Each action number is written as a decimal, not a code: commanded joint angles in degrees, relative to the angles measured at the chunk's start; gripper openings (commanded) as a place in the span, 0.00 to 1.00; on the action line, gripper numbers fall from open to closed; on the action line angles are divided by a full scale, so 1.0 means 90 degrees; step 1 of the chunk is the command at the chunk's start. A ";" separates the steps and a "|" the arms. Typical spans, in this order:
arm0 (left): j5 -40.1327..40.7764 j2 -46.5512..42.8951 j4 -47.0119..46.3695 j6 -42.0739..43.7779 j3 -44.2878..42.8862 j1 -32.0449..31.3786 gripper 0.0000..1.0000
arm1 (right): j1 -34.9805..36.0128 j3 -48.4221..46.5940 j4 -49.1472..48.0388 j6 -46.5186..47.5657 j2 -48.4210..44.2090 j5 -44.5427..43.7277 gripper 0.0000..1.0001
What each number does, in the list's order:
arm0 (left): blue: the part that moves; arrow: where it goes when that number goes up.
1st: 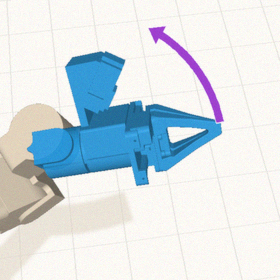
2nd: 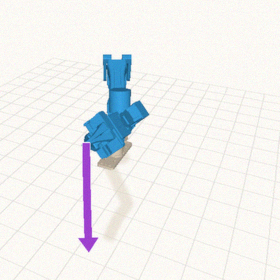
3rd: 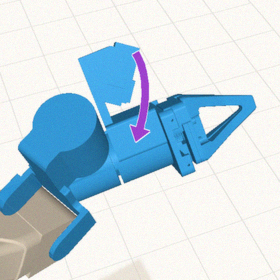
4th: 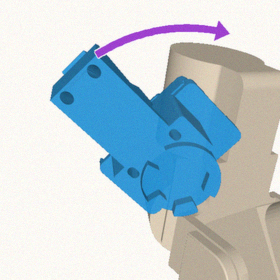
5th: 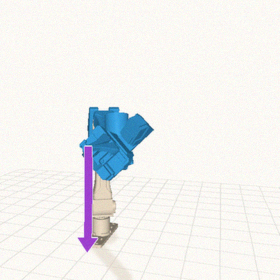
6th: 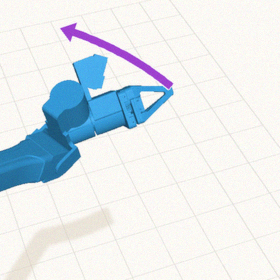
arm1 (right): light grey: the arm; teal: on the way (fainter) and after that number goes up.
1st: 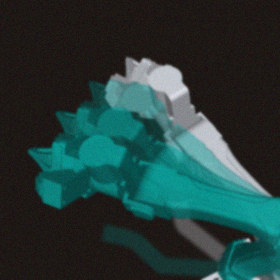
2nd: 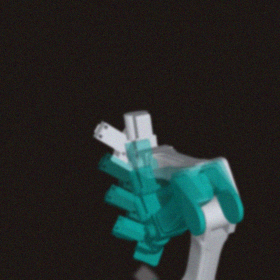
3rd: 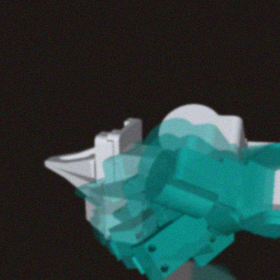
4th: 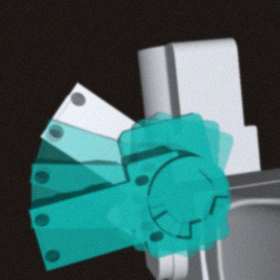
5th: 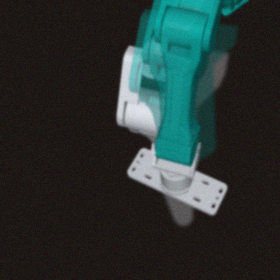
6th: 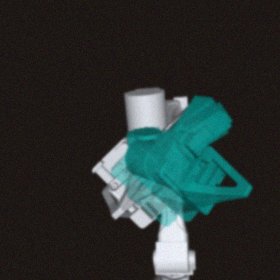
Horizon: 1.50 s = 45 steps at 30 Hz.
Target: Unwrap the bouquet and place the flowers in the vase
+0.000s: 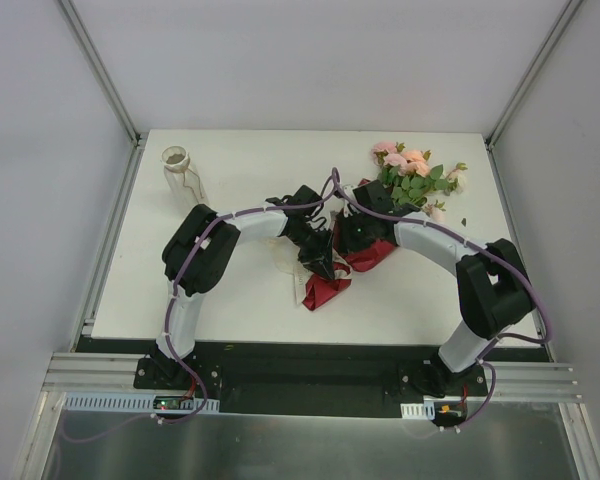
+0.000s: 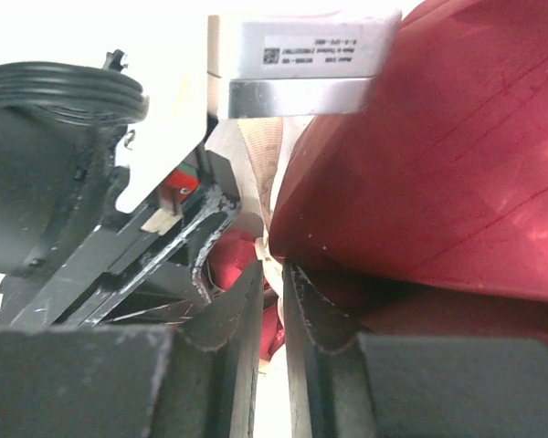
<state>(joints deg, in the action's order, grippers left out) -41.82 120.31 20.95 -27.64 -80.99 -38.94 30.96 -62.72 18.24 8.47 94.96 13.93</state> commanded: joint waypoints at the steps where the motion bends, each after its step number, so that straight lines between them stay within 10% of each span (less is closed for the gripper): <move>1: 0.0213 -0.0048 0.0133 0.0336 -0.0112 -0.0049 0.19 | -0.0012 0.0054 0.0063 0.0162 0.0221 -0.0073 0.17; 30: 0.0292 0.0050 0.0133 0.0229 -0.0200 -0.0049 0.26 | 0.0369 0.0826 0.0004 0.0475 0.0299 -0.0853 0.23; 36: 0.0311 0.0050 0.0124 0.0171 -0.0152 -0.0029 0.26 | 0.0457 0.0436 0.0258 0.0290 0.0172 -0.1431 0.02; 45: 0.0370 0.0176 0.0162 0.0044 0.0054 0.0039 0.25 | 0.0466 -0.0189 0.0688 -0.0657 -0.0639 -0.1802 0.00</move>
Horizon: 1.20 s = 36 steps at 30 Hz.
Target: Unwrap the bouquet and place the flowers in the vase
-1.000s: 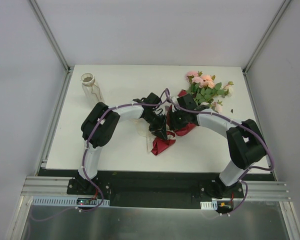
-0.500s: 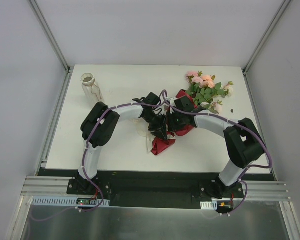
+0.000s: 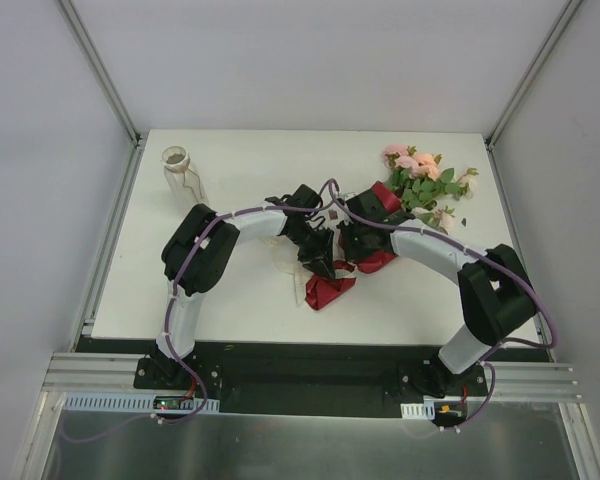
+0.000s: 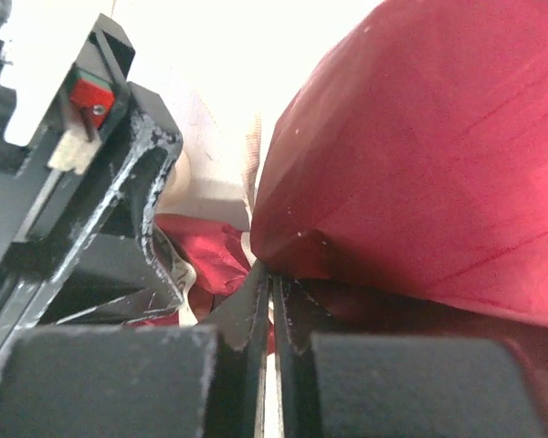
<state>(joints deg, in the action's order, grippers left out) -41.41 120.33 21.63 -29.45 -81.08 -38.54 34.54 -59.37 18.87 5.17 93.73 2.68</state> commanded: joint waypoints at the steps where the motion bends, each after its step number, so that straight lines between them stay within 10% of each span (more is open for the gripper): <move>1: 0.0324 0.0184 0.0087 0.0235 0.0054 0.0005 0.24 | 0.0058 -0.0687 0.0676 -0.0368 -0.0541 -0.0580 0.00; 20: 0.0333 -0.0128 0.0136 0.0460 0.0005 -0.0151 0.34 | -0.1446 -0.1527 0.1193 -0.2488 0.0493 0.3295 0.00; 30: -0.0106 -0.0674 0.0126 0.0363 -0.0629 -0.0131 0.52 | -0.1377 -0.1851 0.2552 -0.0995 0.0222 0.2358 0.25; 36: -0.0165 -0.0958 0.0136 0.0148 -0.0835 -0.0034 0.43 | -0.1377 -0.1314 0.2239 -0.0965 -0.0395 0.2515 0.34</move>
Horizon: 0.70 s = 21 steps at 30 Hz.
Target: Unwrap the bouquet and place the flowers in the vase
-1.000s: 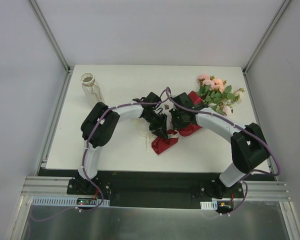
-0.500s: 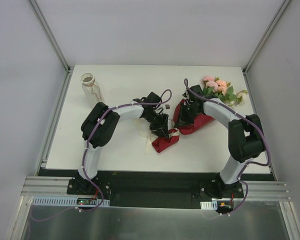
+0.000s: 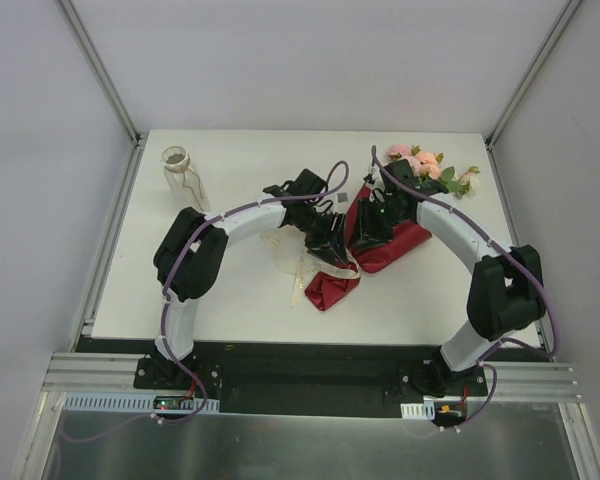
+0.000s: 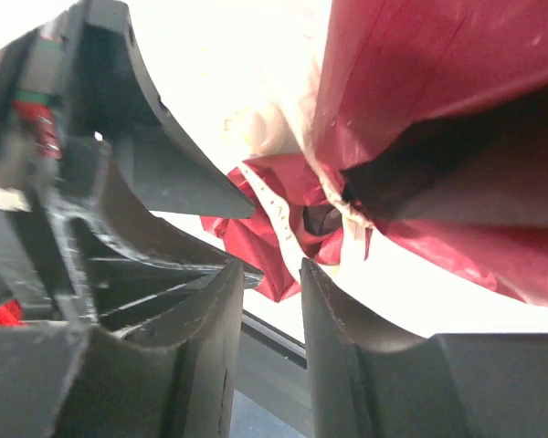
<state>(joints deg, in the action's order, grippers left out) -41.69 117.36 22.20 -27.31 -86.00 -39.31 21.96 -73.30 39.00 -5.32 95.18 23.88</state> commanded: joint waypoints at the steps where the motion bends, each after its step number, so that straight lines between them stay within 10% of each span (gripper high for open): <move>1: -0.0104 -0.0667 0.0073 -0.0120 -0.0250 0.0080 0.42 | 0.0031 0.0282 -0.0036 0.0191 -0.0546 0.0169 0.34; 10: -0.0259 -0.0697 0.0083 -0.0364 -0.0356 0.0442 0.49 | 0.0139 0.0868 -0.0447 0.0103 -0.0175 -0.0407 0.22; 21: -0.0543 0.0660 0.0073 -0.0471 -0.0972 0.0228 0.27 | 0.0139 0.1504 -0.0818 -0.0219 -0.0146 -0.0505 0.03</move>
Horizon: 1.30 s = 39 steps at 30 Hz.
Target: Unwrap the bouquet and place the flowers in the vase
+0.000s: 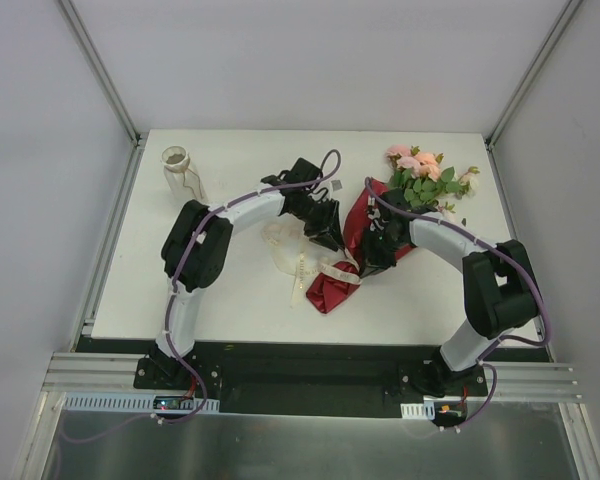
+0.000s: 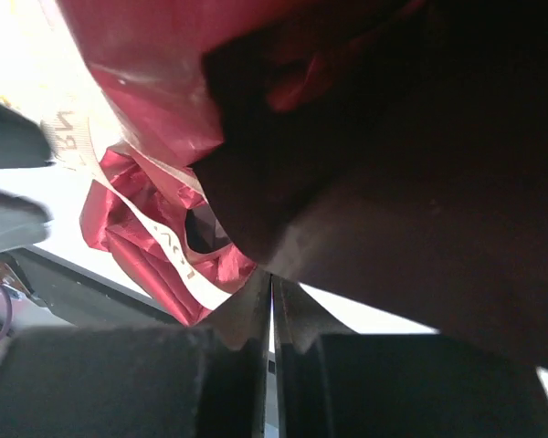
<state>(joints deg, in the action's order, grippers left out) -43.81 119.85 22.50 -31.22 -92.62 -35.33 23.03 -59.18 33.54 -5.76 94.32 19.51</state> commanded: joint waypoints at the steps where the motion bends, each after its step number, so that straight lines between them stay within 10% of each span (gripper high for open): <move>1: -0.0288 0.0442 0.0029 -0.0027 -0.0198 -0.0254 0.26 | 0.0010 -0.0191 -0.0192 -0.0219 -0.0031 -0.0077 0.03; 18: 0.0044 0.0492 0.0049 0.0295 0.0359 -0.0430 0.19 | 0.0234 -0.0758 -0.0357 0.0952 -0.0110 -0.0527 0.25; 39: 0.0141 0.0570 0.0175 0.0305 0.0213 -0.0430 0.20 | 0.1152 -0.0681 -0.0377 0.1910 0.0106 -0.1698 0.22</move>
<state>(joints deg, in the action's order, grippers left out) -42.96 125.27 23.42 -30.26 -89.27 -38.70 30.85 -64.75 29.56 6.79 95.48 4.54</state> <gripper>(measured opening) 0.194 0.228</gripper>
